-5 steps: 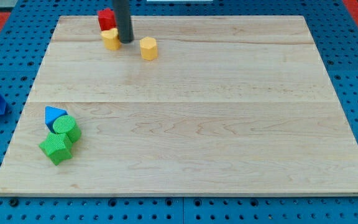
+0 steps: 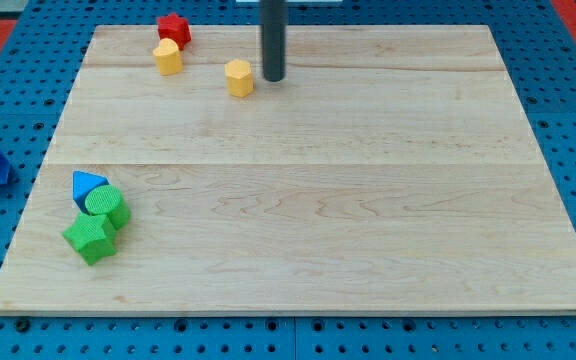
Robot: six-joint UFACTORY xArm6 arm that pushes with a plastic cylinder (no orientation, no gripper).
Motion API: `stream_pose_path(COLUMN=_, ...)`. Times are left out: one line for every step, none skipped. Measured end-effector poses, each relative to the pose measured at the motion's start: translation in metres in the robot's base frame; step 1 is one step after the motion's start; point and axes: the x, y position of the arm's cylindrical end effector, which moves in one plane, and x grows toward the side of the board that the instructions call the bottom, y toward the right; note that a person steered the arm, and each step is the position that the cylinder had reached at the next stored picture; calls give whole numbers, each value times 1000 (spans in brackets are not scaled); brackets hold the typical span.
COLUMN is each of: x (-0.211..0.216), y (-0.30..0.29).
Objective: Push the hexagon below the heart
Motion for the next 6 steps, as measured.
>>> stream_pose_path(x=12, y=-34)
stream_pose_path(x=13, y=-79)
stream_pose_path(x=44, y=-103)
stream_pose_path(x=52, y=-129)
stream_pose_path(x=34, y=-155)
stream_pose_path(x=26, y=-155)
